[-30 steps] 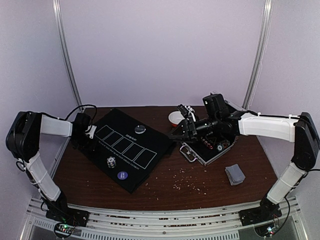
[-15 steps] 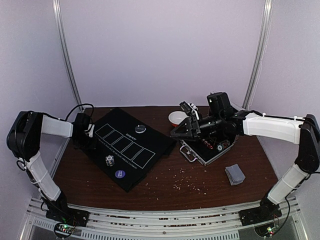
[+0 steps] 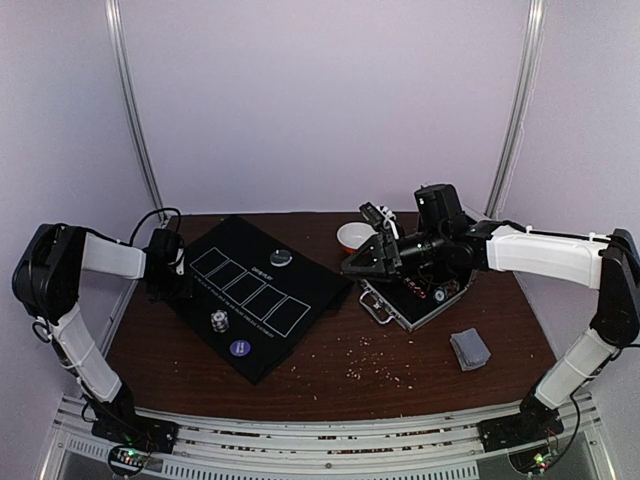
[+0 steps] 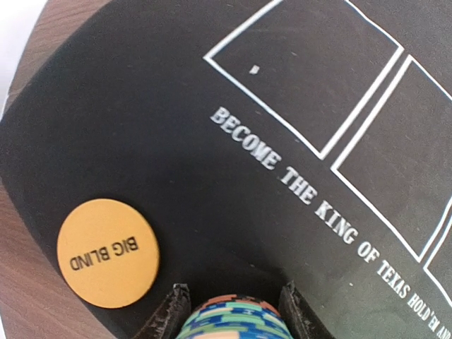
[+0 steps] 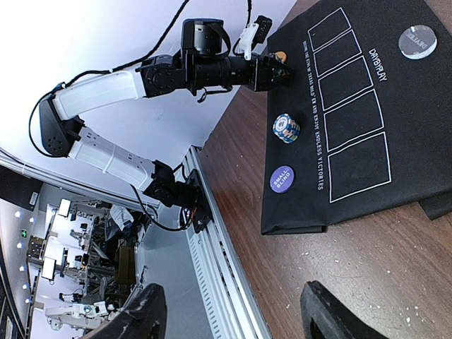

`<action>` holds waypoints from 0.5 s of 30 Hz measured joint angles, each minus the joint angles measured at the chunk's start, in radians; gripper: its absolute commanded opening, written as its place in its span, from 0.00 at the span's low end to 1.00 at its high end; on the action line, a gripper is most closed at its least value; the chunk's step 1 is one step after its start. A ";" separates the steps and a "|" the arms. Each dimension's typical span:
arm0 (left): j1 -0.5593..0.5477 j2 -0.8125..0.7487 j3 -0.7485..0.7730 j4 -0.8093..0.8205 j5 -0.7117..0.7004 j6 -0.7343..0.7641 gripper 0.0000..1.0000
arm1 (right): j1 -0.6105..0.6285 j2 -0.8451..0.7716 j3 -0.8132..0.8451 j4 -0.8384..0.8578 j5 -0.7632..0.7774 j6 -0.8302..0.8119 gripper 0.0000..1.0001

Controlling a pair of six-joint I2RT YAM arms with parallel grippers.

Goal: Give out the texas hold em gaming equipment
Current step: Place the poker chips pile at the big blind area.

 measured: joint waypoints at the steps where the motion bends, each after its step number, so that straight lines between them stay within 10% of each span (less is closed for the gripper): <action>1: 0.000 0.000 0.000 0.001 -0.005 -0.003 0.16 | 0.000 0.000 0.000 0.000 0.000 0.000 0.67; 15: 0.002 0.026 0.027 0.004 -0.074 -0.024 0.28 | 0.000 -0.004 -0.006 -0.001 0.000 0.000 0.67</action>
